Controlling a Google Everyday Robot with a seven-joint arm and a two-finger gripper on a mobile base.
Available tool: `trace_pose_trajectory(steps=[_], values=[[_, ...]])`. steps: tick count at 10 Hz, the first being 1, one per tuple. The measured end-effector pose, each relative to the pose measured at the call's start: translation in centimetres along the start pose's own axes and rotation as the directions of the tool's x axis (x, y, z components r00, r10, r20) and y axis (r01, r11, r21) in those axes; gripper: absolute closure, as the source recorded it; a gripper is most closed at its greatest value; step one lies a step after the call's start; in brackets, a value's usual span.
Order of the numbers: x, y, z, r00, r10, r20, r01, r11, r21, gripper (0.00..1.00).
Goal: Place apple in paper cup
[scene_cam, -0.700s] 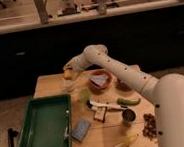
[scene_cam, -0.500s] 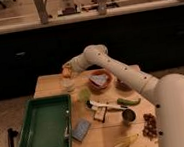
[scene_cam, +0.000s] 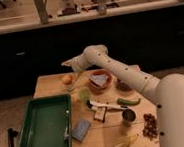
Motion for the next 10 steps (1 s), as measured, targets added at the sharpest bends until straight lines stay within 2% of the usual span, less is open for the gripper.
trace_pose_trajectory(steps=[7,10], values=[[-0.44,-0.03,-0.53,1.000,-0.024,0.015,0.023,0.999,0.029,0.20],[-0.50,-0.04,-0.49,1.000,-0.024,0.015,0.024,0.999,0.029,0.20]])
